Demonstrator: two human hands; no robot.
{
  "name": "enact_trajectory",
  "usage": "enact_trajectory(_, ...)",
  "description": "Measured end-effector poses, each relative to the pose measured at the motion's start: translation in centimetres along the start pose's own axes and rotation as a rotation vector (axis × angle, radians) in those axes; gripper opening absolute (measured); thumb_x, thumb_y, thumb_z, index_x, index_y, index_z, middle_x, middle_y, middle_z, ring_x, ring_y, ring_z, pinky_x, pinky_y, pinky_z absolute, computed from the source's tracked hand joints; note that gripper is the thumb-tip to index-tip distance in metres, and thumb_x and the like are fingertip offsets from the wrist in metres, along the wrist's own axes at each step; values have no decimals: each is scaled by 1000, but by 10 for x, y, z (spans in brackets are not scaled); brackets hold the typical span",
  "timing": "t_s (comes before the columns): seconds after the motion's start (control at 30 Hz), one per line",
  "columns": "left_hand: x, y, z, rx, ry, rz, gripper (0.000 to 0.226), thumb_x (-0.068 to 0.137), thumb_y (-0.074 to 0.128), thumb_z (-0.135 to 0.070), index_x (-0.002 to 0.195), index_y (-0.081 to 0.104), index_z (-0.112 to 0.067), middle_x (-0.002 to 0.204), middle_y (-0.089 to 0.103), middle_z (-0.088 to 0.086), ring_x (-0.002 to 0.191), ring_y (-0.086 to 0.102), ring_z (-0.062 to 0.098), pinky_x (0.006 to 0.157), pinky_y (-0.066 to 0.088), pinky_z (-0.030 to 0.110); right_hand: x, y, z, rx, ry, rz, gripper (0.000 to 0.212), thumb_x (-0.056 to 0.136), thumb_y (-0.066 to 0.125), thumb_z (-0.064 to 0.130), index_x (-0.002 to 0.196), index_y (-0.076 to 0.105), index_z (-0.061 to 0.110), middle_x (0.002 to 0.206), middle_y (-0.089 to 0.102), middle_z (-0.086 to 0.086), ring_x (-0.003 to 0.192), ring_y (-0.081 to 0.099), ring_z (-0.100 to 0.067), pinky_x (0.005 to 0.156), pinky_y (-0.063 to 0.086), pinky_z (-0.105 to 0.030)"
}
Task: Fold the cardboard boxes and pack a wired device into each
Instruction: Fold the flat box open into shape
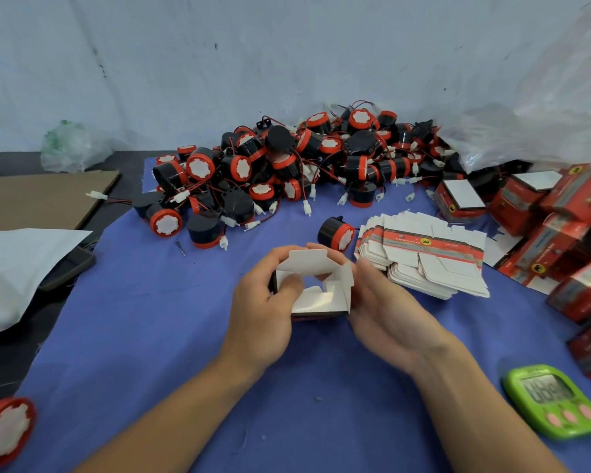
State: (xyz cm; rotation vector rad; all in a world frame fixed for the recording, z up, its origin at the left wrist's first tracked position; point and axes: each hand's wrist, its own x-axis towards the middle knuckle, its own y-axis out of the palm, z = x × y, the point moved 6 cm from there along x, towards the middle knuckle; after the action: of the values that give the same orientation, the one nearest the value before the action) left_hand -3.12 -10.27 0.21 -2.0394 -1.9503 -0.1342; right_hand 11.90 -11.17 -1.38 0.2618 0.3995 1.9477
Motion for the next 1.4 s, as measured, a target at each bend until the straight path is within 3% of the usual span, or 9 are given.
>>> enact_trajectory(0.1, 1, 0, -1, -49, 1, -5, 30, 94, 55, -29, 100, 70, -55, 91, 73, -14, 82, 68, 7, 68, 54, 23, 3, -7, -1, -46, -10, -100, 42, 91, 71, 38, 132, 71, 29, 139, 67, 1, 132, 60, -14, 119, 39, -39)
enact_trajectory(0.23, 0, 3, 3, -60, -10, 37, 26, 99, 50, -36, 104, 74, -47, 96, 75, -6, 89, 69, 21, 74, 57, 40, 5, -4, 1, -226, -89, -269, 33, 85, 71, 26, 116, 78, 25, 113, 78, -2, 102, 71, -15, 91, 52, -32)
enact_trajectory(0.4, 3, 1, 5, -183, -112, 17, 43, 96, 44, -54, 100, 82, -33, 96, 79, 1, 86, 72, 13, 72, 57, 28, 5, -6, 1, -269, -132, -454, 24, 81, 73, 23, 102, 83, 28, 101, 80, -1, 95, 70, -17, 89, 54, -40)
enact_trajectory(0.57, 5, -2, 4, -234, -175, -2, 48, 98, 45, -49, 76, 83, -28, 75, 77, 0, 67, 71, 6, 56, 51, 16, -1, 0, 11, -499, -249, -495, 29, 90, 66, 8, 88, 82, 32, 73, 71, 17, 69, 61, -1, 61, 45, -12)
enact_trajectory(0.73, 6, -2, -1, -141, -94, 4, 54, 89, 55, -59, 84, 79, -11, 76, 68, 18, 71, 59, 39, 65, 49, 49, -6, 0, 16, -717, -246, -492, 22, 90, 63, 23, 88, 79, 38, 81, 73, 17, 80, 62, -7, 69, 45, -21)
enact_trajectory(0.8, 5, 0, -3, -111, -72, 15, 58, 83, 56, -58, 73, 67, -1, 69, 50, 21, 66, 44, 32, 62, 38, 45, -7, 1, 17, -732, -226, -457, 24, 88, 57, 29, 94, 78, 38, 87, 74, 14, 83, 63, -11, 70, 51, -33)
enact_trajectory(1.07, 3, 7, 6, -15, -92, 90, 30, 72, 61, -50, 88, 81, -35, 92, 79, -8, 87, 74, 12, 75, 59, 35, -5, -11, 9, -532, -40, -222, 34, 77, 62, 19, 107, 73, 29, 106, 73, 2, 98, 65, -15, 87, 45, -36)
enact_trajectory(1.27, 3, 2, 3, 1, -35, 91, 37, 82, 52, -52, 89, 80, -28, 90, 76, -1, 86, 69, 26, 74, 55, 49, -6, -9, 11, -730, -125, -376, 28, 77, 67, 30, 102, 76, 38, 101, 75, 15, 94, 69, -9, 86, 58, -39)
enact_trajectory(1.4, 6, -1, -3, -126, -6, 184, 38, 90, 53, -50, 106, 79, -27, 104, 77, 4, 95, 70, 25, 78, 55, 34, -5, -4, 13, -615, -179, -434, 22, 78, 69, 33, 97, 80, 33, 89, 75, 7, 84, 67, -10, 79, 56, -40)
